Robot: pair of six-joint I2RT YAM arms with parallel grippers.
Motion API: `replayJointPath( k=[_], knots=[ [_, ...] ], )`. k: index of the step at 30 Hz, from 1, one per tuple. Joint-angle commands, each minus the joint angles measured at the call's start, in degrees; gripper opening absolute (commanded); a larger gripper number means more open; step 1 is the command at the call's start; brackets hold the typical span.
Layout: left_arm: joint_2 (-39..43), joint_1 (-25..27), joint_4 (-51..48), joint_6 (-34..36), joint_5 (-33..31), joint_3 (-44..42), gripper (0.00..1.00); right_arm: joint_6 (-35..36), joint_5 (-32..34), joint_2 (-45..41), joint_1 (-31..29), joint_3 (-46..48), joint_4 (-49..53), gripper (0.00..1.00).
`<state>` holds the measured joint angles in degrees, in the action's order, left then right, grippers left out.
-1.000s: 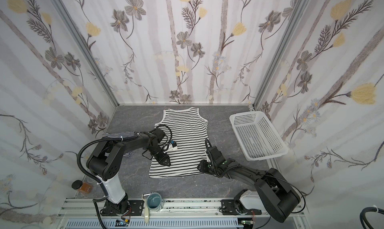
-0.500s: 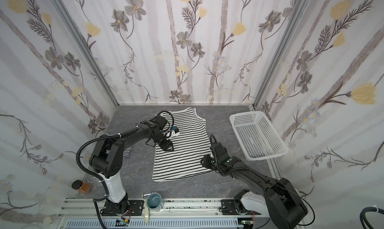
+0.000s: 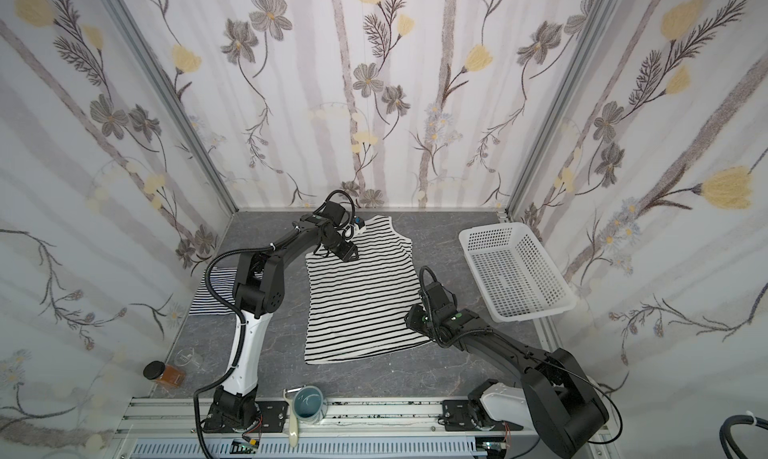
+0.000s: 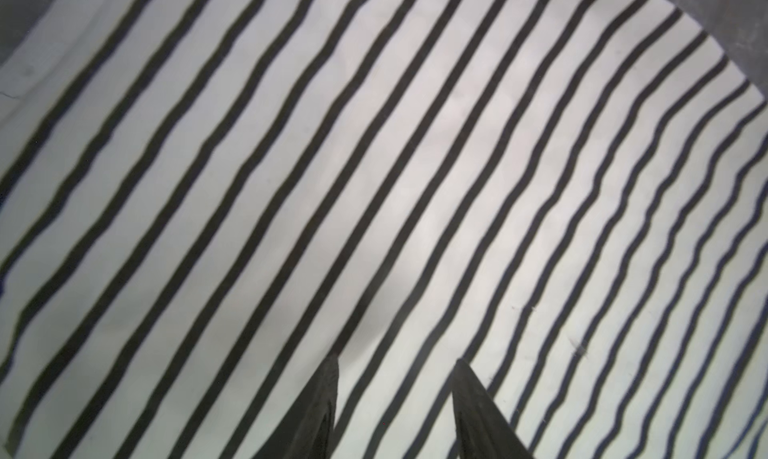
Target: Fold and stack the tank tops
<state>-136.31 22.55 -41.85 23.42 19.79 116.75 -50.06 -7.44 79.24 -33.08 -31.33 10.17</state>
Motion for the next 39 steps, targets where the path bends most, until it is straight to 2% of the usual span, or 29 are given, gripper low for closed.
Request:
replayJointPath(
  k=[1,8,17,26,39],
  knots=[
    [-2.9,-0.4,0.2,-2.1,-2.5,4.7,0.48,-1.2,1.5,1.5,-0.9,-1.5,-3.3,0.44],
    [-8.9,-1.0,0.3,-2.1,-5.1,10.9,0.49,-1.5,1.1,7.3,-4.7,-4.3,-4.6,0.44],
    [-10.0,-2.6,0.3,-1.8,-7.7,9.6,0.49,-0.4,1.7,9.7,-4.1,-4.3,-3.7,0.45],
    [-5.9,-5.0,0.3,-1.4,-7.6,3.2,0.49,3.7,0.8,11.8,2.6,-6.0,-1.8,0.45],
    [4.8,-5.4,3.9,-1.8,-7.4,-13.3,0.5,11.8,1.3,27.5,14.7,-19.6,3.3,0.45]
  ],
)
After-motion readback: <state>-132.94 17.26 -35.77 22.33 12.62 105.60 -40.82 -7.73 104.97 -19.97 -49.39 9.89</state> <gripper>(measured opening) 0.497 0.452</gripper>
